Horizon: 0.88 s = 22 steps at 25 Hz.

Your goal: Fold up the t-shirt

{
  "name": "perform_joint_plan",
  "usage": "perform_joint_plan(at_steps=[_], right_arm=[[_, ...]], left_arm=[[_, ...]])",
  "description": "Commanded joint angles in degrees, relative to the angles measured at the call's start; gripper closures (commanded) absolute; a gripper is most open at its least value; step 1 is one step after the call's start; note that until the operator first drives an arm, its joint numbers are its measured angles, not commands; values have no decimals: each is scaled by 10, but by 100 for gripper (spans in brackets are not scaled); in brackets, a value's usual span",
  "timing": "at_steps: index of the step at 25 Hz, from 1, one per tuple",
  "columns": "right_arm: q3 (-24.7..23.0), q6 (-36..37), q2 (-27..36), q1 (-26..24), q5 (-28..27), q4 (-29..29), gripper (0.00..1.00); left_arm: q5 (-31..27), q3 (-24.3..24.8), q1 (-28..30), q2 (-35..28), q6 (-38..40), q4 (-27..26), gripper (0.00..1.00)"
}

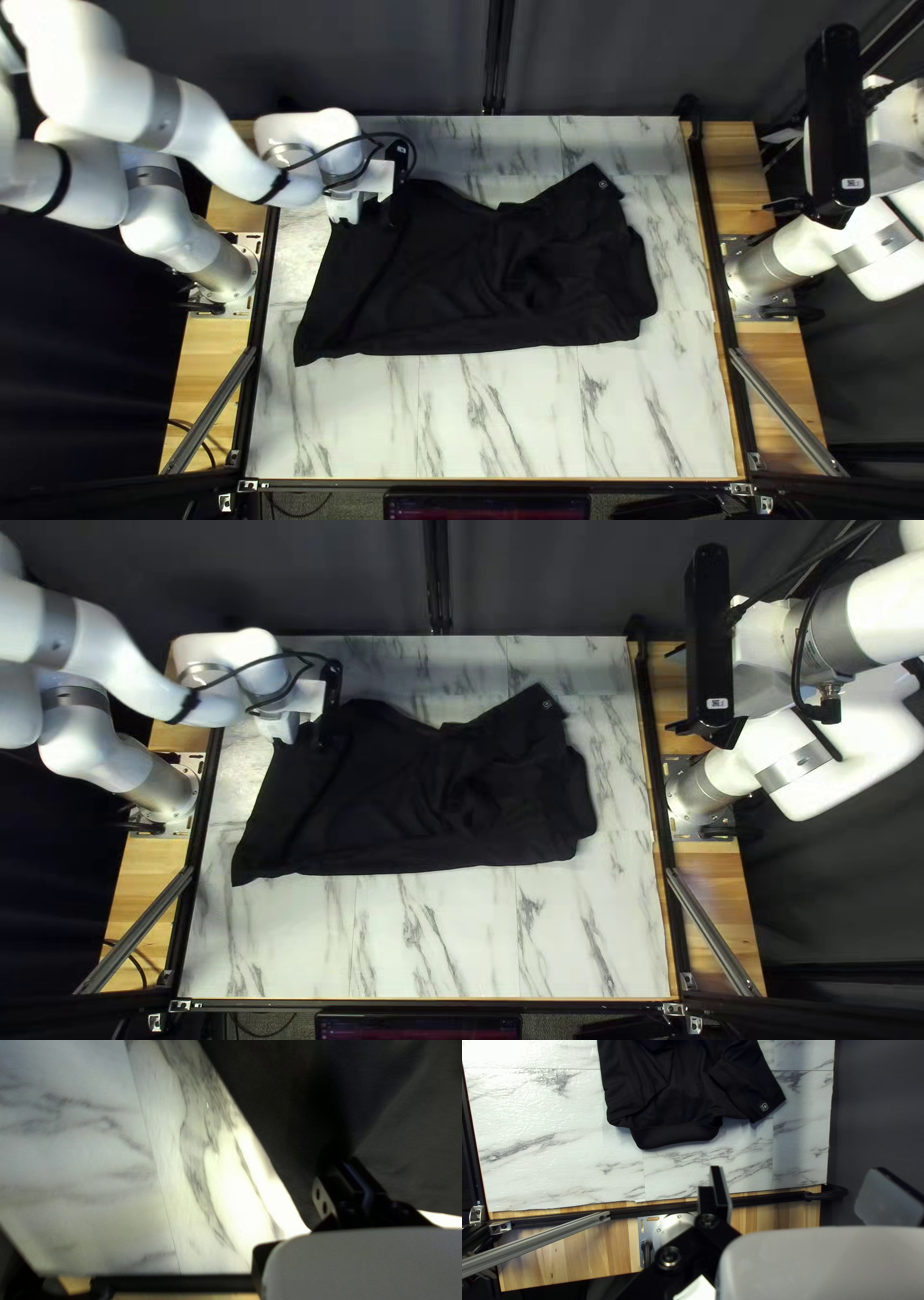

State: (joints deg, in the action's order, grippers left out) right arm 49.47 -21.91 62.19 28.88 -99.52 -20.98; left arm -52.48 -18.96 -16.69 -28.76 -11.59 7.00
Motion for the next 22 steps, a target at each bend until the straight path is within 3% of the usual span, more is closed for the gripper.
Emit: perform_joint_plan(at_steps=[1,10,11,12,18,22], right_arm=[[0,0,0,0,0,0,0],[0,0,0,0,0,0,0],[0,0,0,0,0,0,0],[0,0,0,0,0,0,0],[0,0,0,0,0,0,0],[0,0,0,0,0,0,0]], left_arm=[[-14,-7,8,-9,29,28,100],[-3,-25,-17,50,68,85,100],[-4,-26,-14,55,67,83,79],[-5,-27,-12,58,66,80,0],[-42,-38,25,33,70,55,0],[-43,-83,26,49,39,40,0]])
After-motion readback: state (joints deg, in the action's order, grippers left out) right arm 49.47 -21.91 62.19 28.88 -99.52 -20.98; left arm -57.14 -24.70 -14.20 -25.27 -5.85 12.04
